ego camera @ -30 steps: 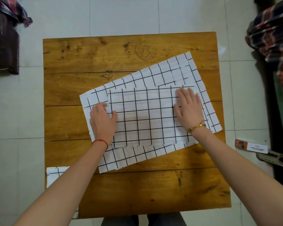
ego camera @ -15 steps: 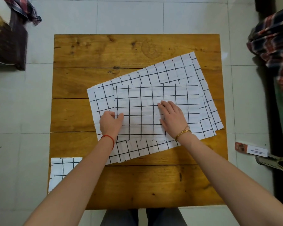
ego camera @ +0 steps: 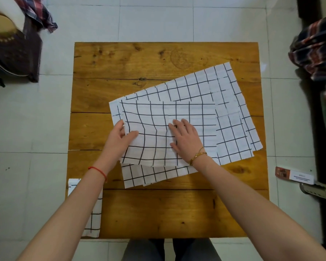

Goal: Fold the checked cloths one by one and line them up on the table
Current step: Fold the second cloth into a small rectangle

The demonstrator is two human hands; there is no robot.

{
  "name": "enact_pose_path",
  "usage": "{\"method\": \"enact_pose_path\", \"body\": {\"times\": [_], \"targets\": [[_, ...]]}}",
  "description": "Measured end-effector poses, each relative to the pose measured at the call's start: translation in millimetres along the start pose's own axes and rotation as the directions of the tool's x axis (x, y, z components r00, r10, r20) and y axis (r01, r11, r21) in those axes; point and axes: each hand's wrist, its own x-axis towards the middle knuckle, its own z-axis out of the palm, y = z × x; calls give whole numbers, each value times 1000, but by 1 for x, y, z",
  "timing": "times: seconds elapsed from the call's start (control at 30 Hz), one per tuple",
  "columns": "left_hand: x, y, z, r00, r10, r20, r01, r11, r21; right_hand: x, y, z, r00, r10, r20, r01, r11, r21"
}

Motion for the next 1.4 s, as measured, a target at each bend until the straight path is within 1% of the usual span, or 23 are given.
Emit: {"method": "enact_pose_path", "body": {"times": [0.13, 0.23, 0.33, 0.43, 0.53, 0.57, 0.6, 0.67, 0.7, 0.73, 0.77, 0.83, 0.9, 0.97, 1.03, 1.1, 1.17, 1.3, 1.33, 1.4], "targets": [[-12, 6, -12, 991, 73, 110, -80, 995, 55, 9, -29, 6, 1000, -22, 0, 22, 1000, -18], [-20, 13, -6, 970, 158, 184, -171, 984, 53, 13, -43, 10, 1000, -13, -3, 13, 1000, -11], [-23, 21, 11, 952, 240, 188, -263, 959, 104, 14, -46, 10, 1000, 9, -23, -9, 1000, 4], [-19, 21, 32, 942, 284, 179, -315, 931, 184, 10, -36, 1, 990, 57, -126, -44, 994, 101], [-17, 27, 59, 921, 310, 235, -352, 922, 159, 1, -13, -11, 966, 181, -184, -141, 967, 213], [-17, 28, 68, 914, 314, 258, -359, 920, 154, -2, -3, -14, 950, 246, -192, -186, 940, 285], [-16, 29, 76, 912, 305, 275, -355, 922, 154, -5, 5, -18, 928, 324, -183, -234, 890, 391], [-14, 28, 92, 911, 267, 315, -324, 934, 147, -11, 19, -27, 866, 488, -108, -316, 703, 637], [-13, 26, 98, 908, 244, 340, -304, 943, 138, -13, 24, -31, 833, 551, -61, -347, 604, 718], [-12, 23, 104, 906, 222, 361, -288, 947, 139, -15, 28, -33, 802, 597, -29, -369, 533, 761], [-11, 20, 108, 904, 208, 374, -281, 948, 151, -16, 32, -34, 778, 628, -8, -384, 487, 785], [-8, 13, 113, 907, 205, 367, -289, 938, 190, -19, 37, -35, 764, 646, 5, -399, 466, 790], [-5, 4, 112, 917, 234, 324, -319, 916, 242, -18, 42, -33, 778, 628, 13, -412, 495, 765], [-1, -4, 105, 913, 303, 274, -387, 856, 343, -16, 47, -30, 792, 610, 28, -435, 530, 728], [5, -9, 93, 895, 381, 233, -447, 769, 458, -14, 51, -28, 795, 606, 29, -454, 562, 691], [12, -10, 82, 873, 442, 206, -475, 677, 562, -11, 53, -25, 791, 611, 32, -470, 573, 671], [22, -8, 74, 859, 466, 212, -477, 580, 660, -8, 56, -24, 784, 619, 45, -483, 564, 670], [43, -6, 64, 859, 419, 294, -455, 362, 813, -1, 61, -24, 791, 607, 75, -510, 587, 629], [47, -6, 63, 865, 391, 313, -446, 316, 838, 0, 62, -24, 798, 598, 82, -513, 600, 613], [53, -7, 61, 882, 328, 339, -428, 255, 867, 0, 63, -23, 810, 579, 92, -516, 632, 578]]}}
